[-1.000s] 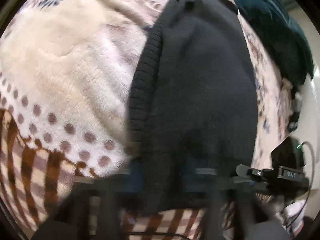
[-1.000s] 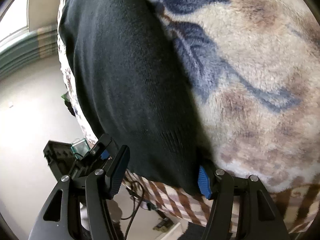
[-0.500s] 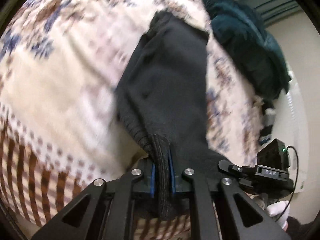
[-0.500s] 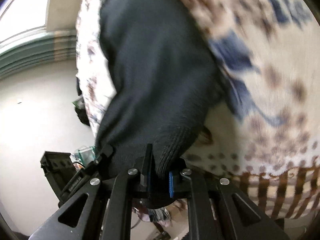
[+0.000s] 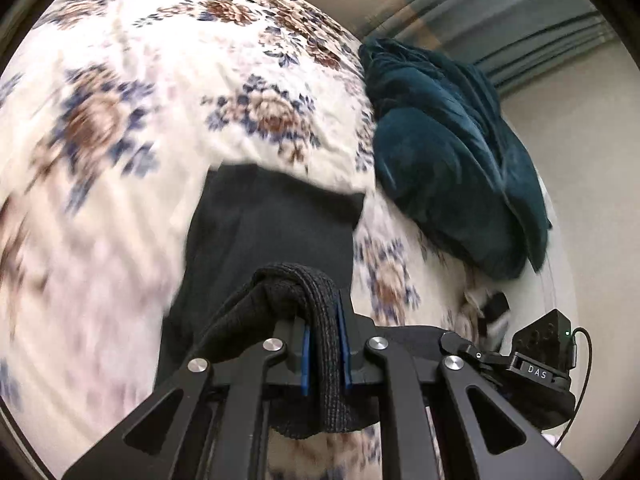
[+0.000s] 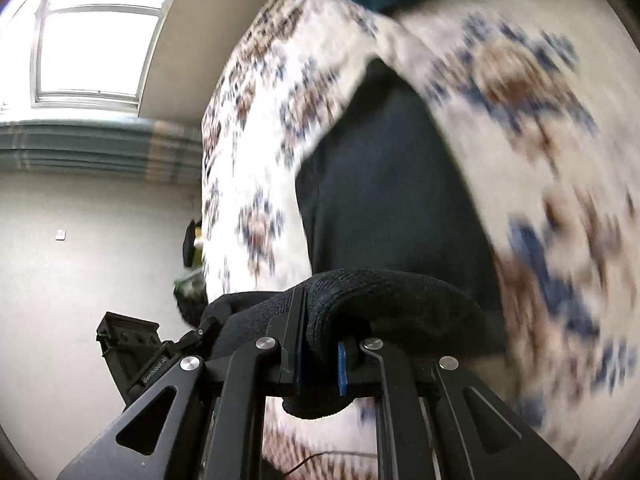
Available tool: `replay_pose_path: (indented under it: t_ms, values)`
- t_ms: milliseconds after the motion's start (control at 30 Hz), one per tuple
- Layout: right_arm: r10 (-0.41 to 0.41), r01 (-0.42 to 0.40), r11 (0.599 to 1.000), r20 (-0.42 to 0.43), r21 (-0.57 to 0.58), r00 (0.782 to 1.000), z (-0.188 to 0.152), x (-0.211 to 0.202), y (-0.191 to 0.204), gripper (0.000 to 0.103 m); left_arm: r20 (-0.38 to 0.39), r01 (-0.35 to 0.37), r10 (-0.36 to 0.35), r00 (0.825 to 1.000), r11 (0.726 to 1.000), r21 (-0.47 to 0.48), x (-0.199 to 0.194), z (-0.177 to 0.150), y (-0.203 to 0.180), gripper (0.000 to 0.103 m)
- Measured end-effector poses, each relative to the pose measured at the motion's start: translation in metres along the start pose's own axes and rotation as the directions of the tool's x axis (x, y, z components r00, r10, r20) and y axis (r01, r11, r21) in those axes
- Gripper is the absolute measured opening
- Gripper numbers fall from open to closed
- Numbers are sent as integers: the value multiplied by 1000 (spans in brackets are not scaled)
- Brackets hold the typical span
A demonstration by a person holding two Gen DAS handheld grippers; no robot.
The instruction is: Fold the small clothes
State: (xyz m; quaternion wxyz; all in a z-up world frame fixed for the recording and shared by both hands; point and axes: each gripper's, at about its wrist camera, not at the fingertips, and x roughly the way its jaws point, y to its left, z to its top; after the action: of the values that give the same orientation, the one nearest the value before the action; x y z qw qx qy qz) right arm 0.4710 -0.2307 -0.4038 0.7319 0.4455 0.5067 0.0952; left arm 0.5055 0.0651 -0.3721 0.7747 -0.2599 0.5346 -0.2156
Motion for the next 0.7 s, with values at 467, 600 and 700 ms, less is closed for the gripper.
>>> replay_pose_path:
  t_ms: [467,600,700]
  values:
    - [-74,103,977,-151,189,986,184,174,-60,20,-151,-20,-28,988,951,-308,151,98,80,25]
    - [24,6,976,-136,219,990,200,181,-66,37,-41,83,-109,993,912,-401,141,106,93,42]
    - [48,-29,977,-84,212,995,210,174,-61,46,-28,39,-54,998,919,-393,148,119,99,43]
